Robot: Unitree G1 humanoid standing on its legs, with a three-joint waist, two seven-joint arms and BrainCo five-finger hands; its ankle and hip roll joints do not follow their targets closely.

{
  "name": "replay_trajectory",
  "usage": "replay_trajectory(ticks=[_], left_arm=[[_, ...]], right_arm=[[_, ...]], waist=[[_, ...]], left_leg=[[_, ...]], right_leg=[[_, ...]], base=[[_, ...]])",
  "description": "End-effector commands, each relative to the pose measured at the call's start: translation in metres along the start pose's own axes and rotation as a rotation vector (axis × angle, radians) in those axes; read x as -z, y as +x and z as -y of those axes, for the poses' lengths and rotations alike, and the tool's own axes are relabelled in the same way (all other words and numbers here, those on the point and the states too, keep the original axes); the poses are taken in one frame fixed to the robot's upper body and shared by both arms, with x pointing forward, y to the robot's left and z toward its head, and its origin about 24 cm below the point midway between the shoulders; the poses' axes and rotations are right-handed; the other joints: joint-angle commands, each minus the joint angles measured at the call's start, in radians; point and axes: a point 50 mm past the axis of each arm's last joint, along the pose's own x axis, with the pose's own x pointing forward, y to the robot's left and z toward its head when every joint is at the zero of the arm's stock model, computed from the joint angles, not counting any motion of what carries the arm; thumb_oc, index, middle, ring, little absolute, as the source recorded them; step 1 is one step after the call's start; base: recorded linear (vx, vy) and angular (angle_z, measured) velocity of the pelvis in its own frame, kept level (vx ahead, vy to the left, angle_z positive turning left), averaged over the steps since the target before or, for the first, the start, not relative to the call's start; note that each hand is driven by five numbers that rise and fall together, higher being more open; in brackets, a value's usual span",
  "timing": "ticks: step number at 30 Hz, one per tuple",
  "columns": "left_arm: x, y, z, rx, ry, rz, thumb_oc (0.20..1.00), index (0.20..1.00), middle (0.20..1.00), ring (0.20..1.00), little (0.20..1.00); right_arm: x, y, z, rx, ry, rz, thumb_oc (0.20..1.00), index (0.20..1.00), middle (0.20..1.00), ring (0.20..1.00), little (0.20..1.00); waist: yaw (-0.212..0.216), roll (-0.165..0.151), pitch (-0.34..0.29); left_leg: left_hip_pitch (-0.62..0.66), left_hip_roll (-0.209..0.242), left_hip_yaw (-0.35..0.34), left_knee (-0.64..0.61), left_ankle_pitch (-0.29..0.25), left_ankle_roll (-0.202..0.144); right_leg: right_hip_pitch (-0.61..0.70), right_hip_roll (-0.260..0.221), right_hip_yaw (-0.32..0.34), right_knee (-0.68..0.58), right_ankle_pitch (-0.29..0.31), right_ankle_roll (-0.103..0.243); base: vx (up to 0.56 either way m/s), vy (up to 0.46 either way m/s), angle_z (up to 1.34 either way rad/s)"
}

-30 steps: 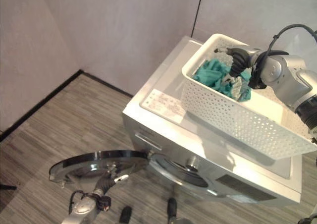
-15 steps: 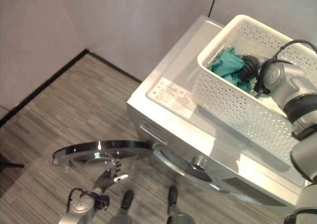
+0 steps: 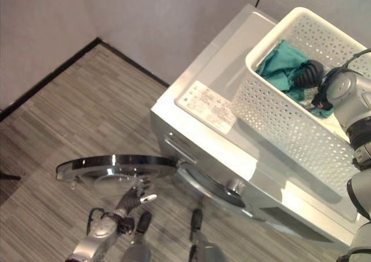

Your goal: Grab the laundry basket,head to the washer,open it,put in the laundry and shut it.

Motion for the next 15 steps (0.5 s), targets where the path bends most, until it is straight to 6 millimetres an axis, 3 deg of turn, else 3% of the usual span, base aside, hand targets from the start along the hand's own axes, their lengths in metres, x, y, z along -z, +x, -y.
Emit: replay_trajectory(ticks=[1, 3, 5, 6, 7, 11, 15], left_arm=[[-0.017, 0.006, 0.000, -0.002, -0.017, 0.078, 1.000, 1.000, 1.000, 1.000, 1.000], [-0.017, 0.006, -0.001, -0.009, -0.013, 0.076, 1.000, 1.000, 1.000, 1.000, 1.000], [-0.012, 0.003, -0.005, -0.023, -0.021, 0.063, 1.000, 1.000, 1.000, 1.000, 1.000], [-0.009, 0.000, -0.009, -0.031, -0.021, 0.053, 1.000, 1.000, 1.000, 1.000, 1.000], [-0.009, 0.000, -0.009, -0.031, -0.020, 0.053, 1.000, 1.000, 1.000, 1.000, 1.000], [-0.001, -0.005, -0.014, -0.045, -0.016, 0.027, 1.000, 1.000, 1.000, 1.000, 1.000], [0.000, -0.005, -0.015, -0.063, -0.006, 0.020, 1.000, 1.000, 1.000, 1.000, 1.000]], right_arm=[[-0.007, 0.005, -0.007, 0.082, 0.154, 0.049, 0.200, 0.200, 0.200, 0.200, 0.200], [-0.008, 0.002, 0.005, 0.143, 0.225, 0.073, 0.200, 0.200, 0.200, 0.200, 0.200], [-0.016, -0.011, 0.034, 0.267, 0.353, 0.185, 0.200, 0.200, 0.200, 0.200, 0.200], [-0.023, -0.022, 0.057, 0.347, 0.420, 0.267, 0.200, 0.200, 0.200, 0.200, 0.200], [-0.023, -0.023, 0.057, 0.347, 0.421, 0.266, 0.200, 0.200, 0.200, 0.200, 0.200], [-0.031, -0.058, 0.104, 0.571, 0.617, 0.470, 0.200, 0.200, 0.200, 0.200, 0.200], [-0.034, -0.077, 0.129, 0.746, 0.686, 0.529, 0.200, 0.200, 0.200, 0.200, 0.200]], waist=[[0.013, 0.022, 0.049], [0.010, 0.022, 0.042], [0.001, 0.024, 0.021], [-0.005, 0.024, 0.002], [-0.004, 0.024, 0.003], [-0.018, 0.032, -0.048], [-0.026, 0.036, -0.081]], left_leg=[[0.112, 0.041, 0.047, -0.011, -0.014, 0.023], [0.122, 0.040, 0.049, -0.011, -0.022, 0.025], [0.151, 0.038, 0.053, -0.011, -0.041, 0.031], [0.169, 0.038, 0.056, -0.011, -0.049, 0.033], [0.171, 0.038, 0.056, -0.011, -0.050, 0.033], [0.224, 0.029, 0.057, -0.011, -0.079, 0.045], [0.252, 0.016, 0.058, -0.011, -0.095, 0.056]], right_leg=[[0.000, -0.103, 0.088, 0.120, -0.114, 0.109], [0.008, -0.104, 0.091, 0.124, -0.116, 0.109], [0.029, -0.106, 0.096, 0.133, -0.127, 0.112], [0.044, -0.110, 0.097, 0.136, -0.132, 0.114], [0.046, -0.110, 0.097, 0.136, -0.132, 0.114], [0.093, -0.119, 0.098, 0.147, -0.146, 0.120], [0.119, -0.130, 0.100, 0.153, -0.151, 0.125]], base=[[0.02, 0.021, -0.05], [0.03, 0.025, -0.04], [0.09, 0.040, -0.06], [0.08, 0.027, -0.09], [0.08, 0.028, -0.07], [0.07, 0.046, -0.05], [0.03, 0.060, 0.01]])
